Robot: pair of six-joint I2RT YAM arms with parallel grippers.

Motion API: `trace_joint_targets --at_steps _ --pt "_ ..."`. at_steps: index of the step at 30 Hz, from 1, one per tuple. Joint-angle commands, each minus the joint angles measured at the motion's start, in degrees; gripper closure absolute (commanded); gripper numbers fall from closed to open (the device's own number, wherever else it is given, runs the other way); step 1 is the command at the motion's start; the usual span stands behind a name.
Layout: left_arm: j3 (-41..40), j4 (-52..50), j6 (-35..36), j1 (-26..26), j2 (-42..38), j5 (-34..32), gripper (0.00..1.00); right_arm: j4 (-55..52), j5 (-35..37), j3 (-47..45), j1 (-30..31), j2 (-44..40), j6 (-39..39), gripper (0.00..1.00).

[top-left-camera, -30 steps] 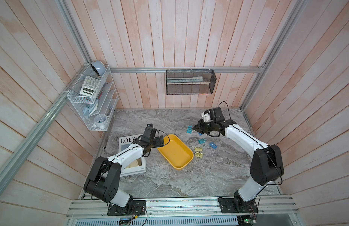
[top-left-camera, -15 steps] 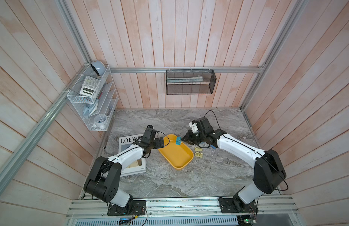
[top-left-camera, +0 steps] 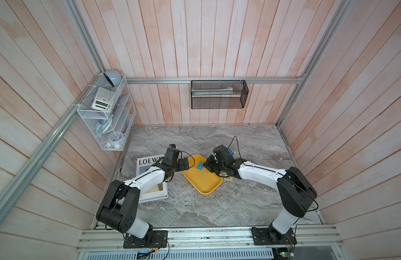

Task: Put the binder clips in the storage box
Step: Place the binder clip in the storage box.

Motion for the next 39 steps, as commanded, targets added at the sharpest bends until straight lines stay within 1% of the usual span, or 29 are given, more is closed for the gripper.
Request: trace_joint_targets --at_steps 1,6,9,10,17,25,27,30,34,39 --pt "-1.06 1.28 -0.01 0.33 0.55 0.40 0.00 3.52 5.34 0.09 1.62 1.63 5.75 1.00" --pt "-1.14 1.79 0.03 0.33 0.81 0.79 0.00 2.12 7.38 3.05 2.66 5.17 7.77 1.00" --pt "-1.41 2.23 -0.11 0.33 1.06 0.92 0.00 2.45 7.42 4.13 2.57 7.34 9.05 1.00" --pt "-1.54 2.48 -0.08 0.33 1.11 1.10 0.00 2.63 7.68 4.43 2.57 7.90 10.43 1.00" --pt "-2.39 3.51 -0.41 0.33 1.49 1.90 0.00 5.83 9.18 5.34 2.48 10.97 13.70 1.00" --pt "-3.30 3.76 0.02 0.33 1.62 1.98 0.00 7.15 8.10 8.26 2.48 14.11 15.14 1.00" --pt "-3.52 3.91 -0.09 0.33 1.59 1.92 0.00 7.48 7.57 8.46 2.40 14.44 15.16 0.95" --pt "-3.68 4.07 -0.27 0.33 1.61 2.06 0.00 8.42 6.74 8.02 2.40 14.39 15.25 0.85" --pt "-3.91 4.23 -0.54 0.33 1.64 2.08 0.00 8.96 5.79 6.50 2.48 12.99 14.47 0.74" --pt "-4.04 4.13 -0.69 0.33 1.68 2.03 0.00 9.50 4.85 2.81 2.40 9.54 12.85 0.69"
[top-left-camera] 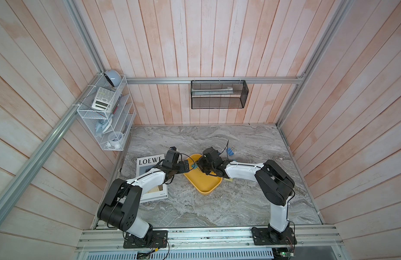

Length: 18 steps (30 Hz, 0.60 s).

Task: Put the binder clips in the storage box
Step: Place the binder clip in the storage box, then pick up the binder clip at the center of the board.

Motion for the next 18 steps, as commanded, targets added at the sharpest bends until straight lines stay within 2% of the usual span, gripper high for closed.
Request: trace_joint_targets --at_steps 1,4,8,12,15,18 --pt "-1.18 0.87 -0.36 0.33 0.54 0.24 0.00 0.46 -1.39 -2.93 -0.10 -3.93 -1.97 0.68" --pt "-1.29 0.63 -0.07 0.33 0.18 0.13 0.00 -0.06 -3.17 -5.77 -0.10 -7.49 -5.06 0.66" --pt "-1.10 -0.02 0.45 0.33 -0.07 -0.28 0.00 -0.35 -5.89 -11.58 -0.26 -16.37 -12.73 0.65" --pt "-1.00 -0.12 0.74 0.33 0.12 -0.12 0.00 -12.87 -4.22 -12.76 -1.98 -26.30 -21.96 0.65" --pt "-1.23 -0.13 0.74 0.33 0.22 0.16 0.00 -18.45 -0.40 -16.37 -5.43 -34.28 -21.85 0.65" --pt "-1.37 -0.05 0.69 0.33 0.15 0.38 0.00 -16.64 1.55 -23.59 -11.20 -41.57 -21.34 0.65"
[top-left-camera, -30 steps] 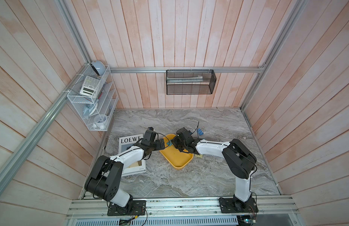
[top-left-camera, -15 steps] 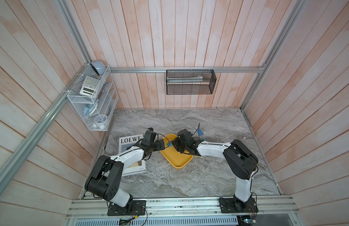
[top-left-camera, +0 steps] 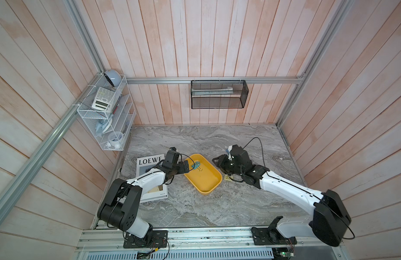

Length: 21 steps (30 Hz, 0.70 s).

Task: Put the binder clips in the storage box
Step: Pick up the binder clip at the center of the board.

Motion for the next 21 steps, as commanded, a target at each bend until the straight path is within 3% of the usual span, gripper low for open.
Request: trace_joint_targets --at_steps 1,5,11,21 --pt "-1.14 0.17 0.67 0.33 0.13 0.47 0.00 -6.25 2.25 -6.48 -6.41 -4.85 -2.17 0.65" --pt "-0.89 -0.05 0.94 0.33 0.25 0.55 0.00 -6.99 -2.86 -8.89 -14.22 -6.08 -2.83 0.64" --pt "-0.80 -0.51 0.63 0.32 -0.15 0.90 0.00 -0.75 -10.91 -10.45 -21.34 1.32 0.37 0.64" --pt "-0.96 -1.15 1.12 0.33 0.05 0.84 0.00 11.05 -20.98 -8.57 -24.62 15.55 3.17 0.64"
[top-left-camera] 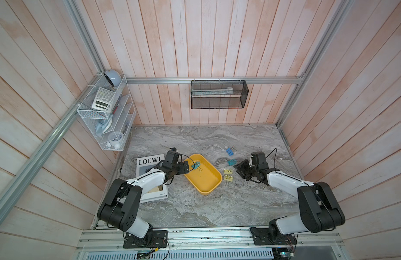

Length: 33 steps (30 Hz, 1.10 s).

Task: Put the binder clips in the storage box
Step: Pick up the binder clip at the center of the board.

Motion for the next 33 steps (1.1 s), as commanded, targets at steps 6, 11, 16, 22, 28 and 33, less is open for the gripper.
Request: trace_joint_targets --at_steps 6,11,16,22,28,33 --pt "-1.02 -1.30 1.45 0.33 -0.34 -0.16 0.00 7.79 -3.53 2.68 -1.09 4.76 2.78 0.65" --pt "-0.94 -1.13 1.48 0.33 0.03 -0.15 0.00 7.64 -3.69 3.85 -1.17 4.59 2.71 0.65" --pt "-0.85 -1.04 1.62 0.33 0.58 -0.08 0.00 7.27 -3.49 4.71 -1.86 5.73 2.92 0.65" --pt "-0.62 -1.30 1.61 0.33 0.55 -0.07 0.00 6.23 -3.25 6.65 -2.60 7.83 2.29 0.66" --pt "-0.39 -1.35 1.48 0.33 0.46 -0.03 0.00 6.22 -3.15 7.43 -3.06 9.81 2.48 0.67" --pt "-0.53 -1.65 1.57 0.33 0.35 -0.14 0.00 5.74 -3.15 8.41 -3.37 11.14 2.09 0.72"
